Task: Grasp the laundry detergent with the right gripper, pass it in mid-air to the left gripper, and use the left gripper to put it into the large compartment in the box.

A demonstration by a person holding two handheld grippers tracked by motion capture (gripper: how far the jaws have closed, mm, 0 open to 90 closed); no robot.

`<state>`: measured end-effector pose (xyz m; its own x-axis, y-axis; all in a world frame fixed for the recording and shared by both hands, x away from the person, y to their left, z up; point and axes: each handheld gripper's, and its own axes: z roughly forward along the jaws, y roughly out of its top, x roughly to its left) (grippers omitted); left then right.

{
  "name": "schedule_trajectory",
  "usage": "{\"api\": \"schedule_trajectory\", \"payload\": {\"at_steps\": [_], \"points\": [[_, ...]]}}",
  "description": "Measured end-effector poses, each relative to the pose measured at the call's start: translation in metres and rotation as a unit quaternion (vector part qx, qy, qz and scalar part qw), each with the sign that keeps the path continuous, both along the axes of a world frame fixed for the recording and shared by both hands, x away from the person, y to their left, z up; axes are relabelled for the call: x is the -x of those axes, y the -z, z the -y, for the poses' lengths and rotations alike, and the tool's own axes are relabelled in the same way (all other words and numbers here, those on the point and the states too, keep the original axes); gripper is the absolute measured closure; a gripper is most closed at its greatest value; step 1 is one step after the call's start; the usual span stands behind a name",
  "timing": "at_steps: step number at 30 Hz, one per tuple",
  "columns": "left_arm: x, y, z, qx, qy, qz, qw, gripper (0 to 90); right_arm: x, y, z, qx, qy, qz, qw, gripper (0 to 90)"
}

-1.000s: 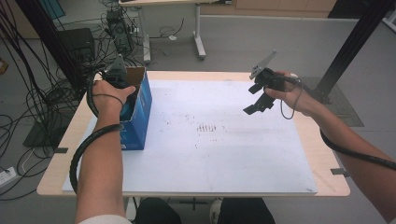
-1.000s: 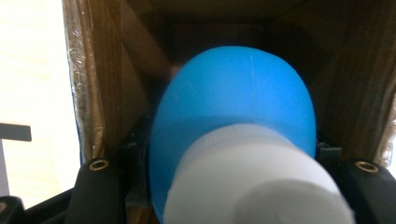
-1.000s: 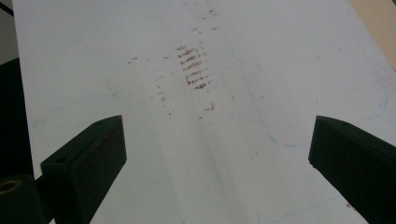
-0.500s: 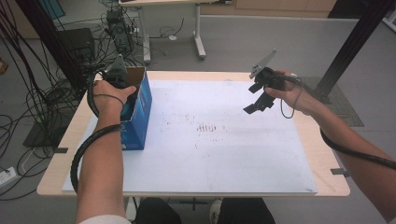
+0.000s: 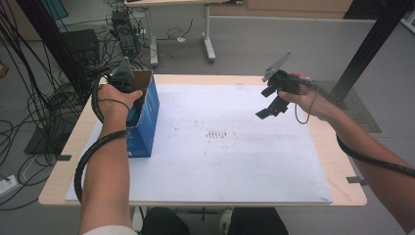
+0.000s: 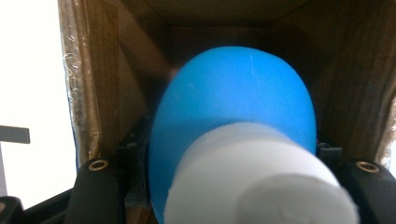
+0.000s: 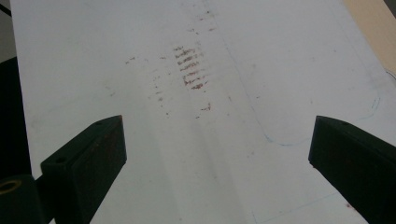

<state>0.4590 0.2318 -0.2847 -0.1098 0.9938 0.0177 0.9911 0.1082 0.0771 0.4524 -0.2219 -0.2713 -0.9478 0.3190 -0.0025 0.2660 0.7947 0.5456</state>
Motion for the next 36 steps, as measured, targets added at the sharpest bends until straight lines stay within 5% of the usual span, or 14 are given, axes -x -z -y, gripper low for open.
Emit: {"api": "schedule_trajectory", "payload": {"at_steps": [36], "points": [[0.0003,0.0000,-0.0004,0.001,0.002,0.003,1.0000,36.0,-0.0007,-0.0039,0.0014,0.002,-0.001,0.004,1.0000,4.0]]}}
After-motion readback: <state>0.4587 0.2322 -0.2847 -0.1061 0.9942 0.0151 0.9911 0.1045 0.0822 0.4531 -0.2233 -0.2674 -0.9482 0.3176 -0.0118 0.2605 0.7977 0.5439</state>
